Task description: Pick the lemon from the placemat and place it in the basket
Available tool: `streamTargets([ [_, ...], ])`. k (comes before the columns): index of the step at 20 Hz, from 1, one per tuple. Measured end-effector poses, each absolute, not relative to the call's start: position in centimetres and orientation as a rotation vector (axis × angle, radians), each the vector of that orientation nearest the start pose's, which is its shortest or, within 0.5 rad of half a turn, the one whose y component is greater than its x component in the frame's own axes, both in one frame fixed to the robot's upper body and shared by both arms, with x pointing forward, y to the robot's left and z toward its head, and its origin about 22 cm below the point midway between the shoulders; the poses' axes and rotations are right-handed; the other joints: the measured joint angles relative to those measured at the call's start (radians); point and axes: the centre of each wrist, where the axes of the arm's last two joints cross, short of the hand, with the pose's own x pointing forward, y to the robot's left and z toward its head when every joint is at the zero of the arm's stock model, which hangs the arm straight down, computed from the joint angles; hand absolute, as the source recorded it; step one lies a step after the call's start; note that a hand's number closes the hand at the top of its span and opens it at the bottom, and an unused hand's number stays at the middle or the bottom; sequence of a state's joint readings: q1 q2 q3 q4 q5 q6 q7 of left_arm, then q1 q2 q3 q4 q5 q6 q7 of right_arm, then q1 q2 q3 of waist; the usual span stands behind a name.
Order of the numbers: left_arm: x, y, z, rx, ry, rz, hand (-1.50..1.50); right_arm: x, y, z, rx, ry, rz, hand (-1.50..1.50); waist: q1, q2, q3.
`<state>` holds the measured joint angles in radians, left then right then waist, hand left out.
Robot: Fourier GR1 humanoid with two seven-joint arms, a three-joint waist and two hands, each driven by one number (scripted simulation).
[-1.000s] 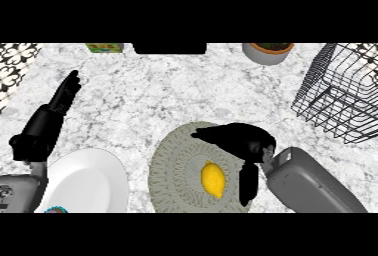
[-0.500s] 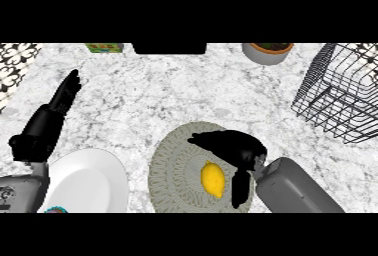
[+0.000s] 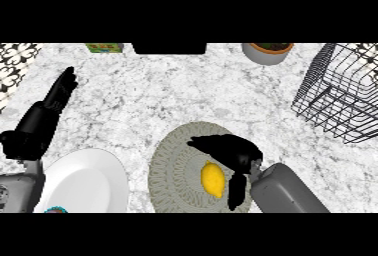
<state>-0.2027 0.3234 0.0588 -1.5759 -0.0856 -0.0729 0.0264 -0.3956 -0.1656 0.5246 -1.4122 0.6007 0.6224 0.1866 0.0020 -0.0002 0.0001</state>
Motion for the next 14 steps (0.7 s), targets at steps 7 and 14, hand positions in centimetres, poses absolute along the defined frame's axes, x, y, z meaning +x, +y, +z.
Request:
streamTargets([
  [7, 28.4, 29.6, 7.8, 0.297, -1.720, -0.372, 0.00, 28.4, -11.5, 2.4, -0.042, -1.143, 1.638, -1.50, 0.000, 0.000, 0.000],
  [14, 28.4, 29.2, 7.3, 0.296, -1.725, -0.375, 0.00, 28.0, -11.8, 1.0, -0.051, -1.131, 1.629, -1.50, -0.001, 0.000, 0.000],
])
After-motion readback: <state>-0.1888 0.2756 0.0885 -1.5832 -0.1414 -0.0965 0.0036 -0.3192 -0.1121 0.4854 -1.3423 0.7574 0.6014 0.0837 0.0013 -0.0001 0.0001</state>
